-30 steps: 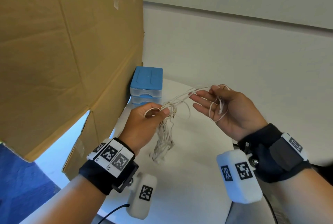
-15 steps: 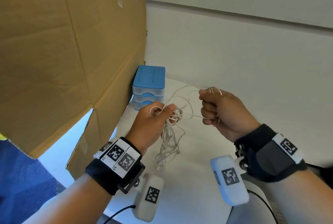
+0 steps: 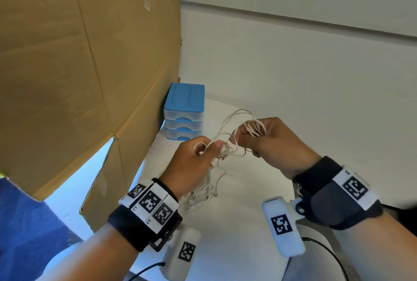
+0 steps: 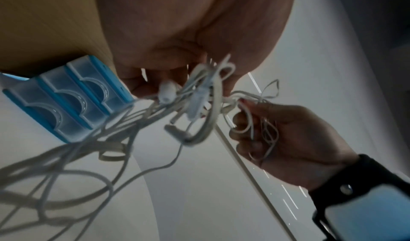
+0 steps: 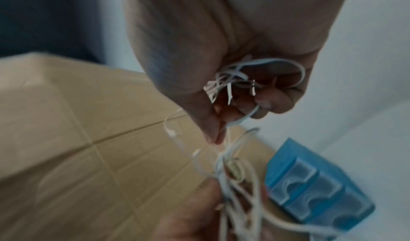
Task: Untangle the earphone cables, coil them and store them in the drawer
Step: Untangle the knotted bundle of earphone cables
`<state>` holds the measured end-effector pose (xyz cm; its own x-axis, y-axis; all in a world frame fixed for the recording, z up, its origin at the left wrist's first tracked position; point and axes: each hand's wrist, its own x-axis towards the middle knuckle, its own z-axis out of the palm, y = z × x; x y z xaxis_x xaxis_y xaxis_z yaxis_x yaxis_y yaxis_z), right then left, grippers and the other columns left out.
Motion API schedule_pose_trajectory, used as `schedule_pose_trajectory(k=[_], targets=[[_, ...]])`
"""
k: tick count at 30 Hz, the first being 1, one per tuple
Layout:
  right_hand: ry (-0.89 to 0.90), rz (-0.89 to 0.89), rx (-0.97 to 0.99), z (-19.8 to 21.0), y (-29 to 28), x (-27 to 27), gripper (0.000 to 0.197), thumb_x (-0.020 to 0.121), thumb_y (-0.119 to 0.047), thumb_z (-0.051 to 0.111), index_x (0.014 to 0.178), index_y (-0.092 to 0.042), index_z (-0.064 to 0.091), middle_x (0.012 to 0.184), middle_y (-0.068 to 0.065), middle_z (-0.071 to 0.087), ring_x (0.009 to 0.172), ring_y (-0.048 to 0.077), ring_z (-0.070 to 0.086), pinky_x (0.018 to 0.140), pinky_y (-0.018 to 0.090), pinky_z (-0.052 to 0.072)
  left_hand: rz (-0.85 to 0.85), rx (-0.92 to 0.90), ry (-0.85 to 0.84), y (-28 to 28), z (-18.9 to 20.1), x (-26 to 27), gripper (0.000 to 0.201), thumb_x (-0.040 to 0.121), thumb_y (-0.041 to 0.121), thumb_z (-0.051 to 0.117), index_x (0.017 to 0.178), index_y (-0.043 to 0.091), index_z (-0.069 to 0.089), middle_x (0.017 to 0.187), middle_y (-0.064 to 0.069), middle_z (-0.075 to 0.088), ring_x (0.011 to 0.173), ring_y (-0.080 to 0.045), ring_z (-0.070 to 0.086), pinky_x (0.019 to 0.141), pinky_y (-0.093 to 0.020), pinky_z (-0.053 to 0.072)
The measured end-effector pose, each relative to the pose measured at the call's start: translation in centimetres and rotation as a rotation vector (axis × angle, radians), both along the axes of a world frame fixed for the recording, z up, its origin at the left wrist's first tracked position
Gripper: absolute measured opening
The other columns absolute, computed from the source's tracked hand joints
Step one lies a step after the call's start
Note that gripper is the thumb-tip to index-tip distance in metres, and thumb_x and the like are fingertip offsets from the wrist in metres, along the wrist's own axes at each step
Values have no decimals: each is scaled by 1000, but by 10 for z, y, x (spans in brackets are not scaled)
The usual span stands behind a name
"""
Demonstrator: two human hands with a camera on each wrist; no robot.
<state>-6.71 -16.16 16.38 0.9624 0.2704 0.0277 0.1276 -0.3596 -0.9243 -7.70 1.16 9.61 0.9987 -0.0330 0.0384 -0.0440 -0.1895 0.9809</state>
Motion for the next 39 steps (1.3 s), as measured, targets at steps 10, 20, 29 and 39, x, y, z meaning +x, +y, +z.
schedule_pose_trajectory(k=[10, 20, 29, 39], targets=[[178, -20, 498, 2, -13, 3, 10, 79, -20, 66, 82, -10, 63, 77, 2, 64, 73, 12, 60, 69, 24, 46, 20, -274, 94, 6, 0, 7, 29, 92, 30, 62, 65, 22, 68, 84, -4, 76, 72, -9, 65, 76, -25, 48], [173, -122, 20, -13, -21, 2, 11, 87, 2, 59, 80, -6, 60, 77, 16, 75, 69, 23, 68, 74, 41, 43, 0, -534, 94, 14, 9, 9, 57, 67, 33, 74, 107, -7, 65, 92, -9, 73, 76, -12, 66, 75, -25, 47], [78, -3, 76, 9, -2, -9, 38, 81, -14, 77, 114, -13, 58, 77, 15, 74, 62, 23, 61, 68, 29, 51, 28, -389, 56, 10, 9, 6, 35, 70, 38, 79, 87, 8, 70, 88, -17, 72, 83, -20, 64, 88, -39, 48], [18, -72, -147, -3, 2, -1, 15, 90, -11, 69, 77, -3, 70, 61, 5, 61, 39, 3, 39, 40, 11, 31, -109, -477, 130, 8, 13, 4, 11, 88, 18, 67, 79, 12, 69, 87, -10, 74, 78, -17, 69, 77, -29, 48]])
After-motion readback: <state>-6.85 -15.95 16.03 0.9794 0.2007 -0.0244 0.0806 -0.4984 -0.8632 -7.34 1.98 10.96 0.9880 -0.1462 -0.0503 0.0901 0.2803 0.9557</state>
